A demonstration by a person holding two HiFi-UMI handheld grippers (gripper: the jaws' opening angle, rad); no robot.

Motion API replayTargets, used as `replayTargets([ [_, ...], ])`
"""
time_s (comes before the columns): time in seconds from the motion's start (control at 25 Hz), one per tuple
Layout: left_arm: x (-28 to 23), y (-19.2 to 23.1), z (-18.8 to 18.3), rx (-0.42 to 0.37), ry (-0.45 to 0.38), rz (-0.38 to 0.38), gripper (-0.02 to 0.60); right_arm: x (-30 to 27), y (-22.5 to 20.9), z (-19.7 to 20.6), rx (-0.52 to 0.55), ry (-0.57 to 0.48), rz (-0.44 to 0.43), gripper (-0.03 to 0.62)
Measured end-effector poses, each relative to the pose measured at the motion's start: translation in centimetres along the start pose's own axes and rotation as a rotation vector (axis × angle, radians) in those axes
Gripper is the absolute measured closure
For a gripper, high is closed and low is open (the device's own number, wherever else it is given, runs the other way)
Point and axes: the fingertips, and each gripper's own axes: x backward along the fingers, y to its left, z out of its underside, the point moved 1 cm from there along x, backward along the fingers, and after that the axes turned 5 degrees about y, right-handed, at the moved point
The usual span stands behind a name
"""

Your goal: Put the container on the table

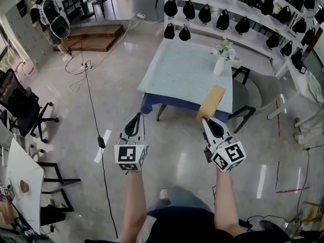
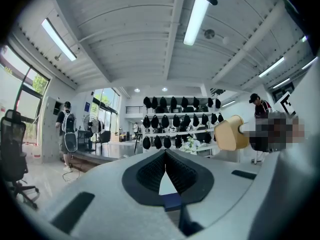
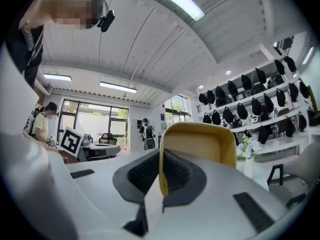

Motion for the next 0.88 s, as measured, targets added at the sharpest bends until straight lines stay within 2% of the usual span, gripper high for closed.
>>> replayTargets([
  [0.52,-0.3,2.2,-0.3,-0.008,-0.010,0.000,0.574,-1.6,0.1,-0.4,0.018,-0.014,0.015,0.580],
  [0.88,-5.6,5.2,0.8,-0.015,-0.001,-0.017,0.574,-7.7,-3.7,0.8,0.027,-0.002,-0.004,0.580],
])
